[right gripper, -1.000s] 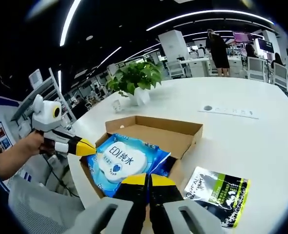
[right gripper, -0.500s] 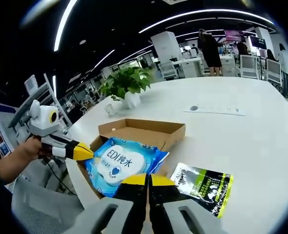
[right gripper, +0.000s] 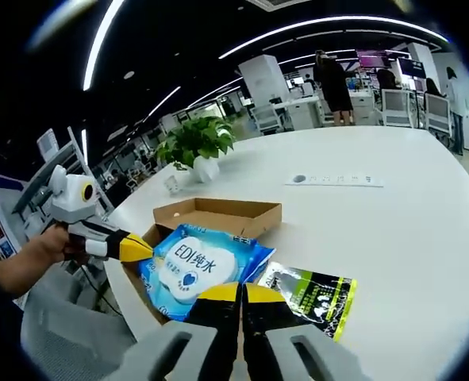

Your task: Operate the shoe box by opening the lid, removing the specified soft item, and placing it in the target area until the item is outside and the box remains undamaged.

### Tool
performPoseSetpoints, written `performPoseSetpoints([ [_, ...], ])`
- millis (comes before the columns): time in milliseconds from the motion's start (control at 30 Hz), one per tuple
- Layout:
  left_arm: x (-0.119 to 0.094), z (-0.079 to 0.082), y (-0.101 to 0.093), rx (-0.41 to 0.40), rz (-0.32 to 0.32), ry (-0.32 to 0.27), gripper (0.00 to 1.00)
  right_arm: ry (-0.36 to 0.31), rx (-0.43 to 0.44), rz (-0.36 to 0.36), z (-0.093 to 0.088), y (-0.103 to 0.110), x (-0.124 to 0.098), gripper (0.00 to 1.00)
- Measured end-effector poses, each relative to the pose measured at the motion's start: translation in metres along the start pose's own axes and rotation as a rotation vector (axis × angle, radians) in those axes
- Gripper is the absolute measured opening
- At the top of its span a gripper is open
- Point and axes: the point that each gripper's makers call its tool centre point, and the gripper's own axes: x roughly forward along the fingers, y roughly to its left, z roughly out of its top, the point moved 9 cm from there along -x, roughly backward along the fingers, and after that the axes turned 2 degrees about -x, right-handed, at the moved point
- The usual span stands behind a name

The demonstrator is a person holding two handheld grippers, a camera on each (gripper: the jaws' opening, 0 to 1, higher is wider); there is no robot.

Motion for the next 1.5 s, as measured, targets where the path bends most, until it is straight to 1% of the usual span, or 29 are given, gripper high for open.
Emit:
performPoseSetpoints([
  [267,0.012,0.005,-0.011,0.004,-0.011,-0.005,0.0,-0.015,0.008,-0.012,0.001,-0.013,-0.008,0.0],
  [567,0.028,0.009,-0.024,0.011,-0.025,-0.003,0.0,-0.029,0.022,-0.026,-0.001,-0.029,-0.016,0.0],
  [933,0.051,0.011,-0.04,0.01,-0.043,-0.007,0.0,-0.035,0.064,-0.057,-0.01,-0.056,-0.024,0.0],
  [1400,0.084,0.008,-0.048,0.037,-0.056,0.04,0.0,-0.026,0.118,-0.083,-0.023,-0.087,-0.017,0.0],
  [1500,0.089,0.007,-0.051,0.048,-0.06,0.051,0.0,-0.032,0.13,-0.084,-0.023,-0.094,-0.016,0.0],
])
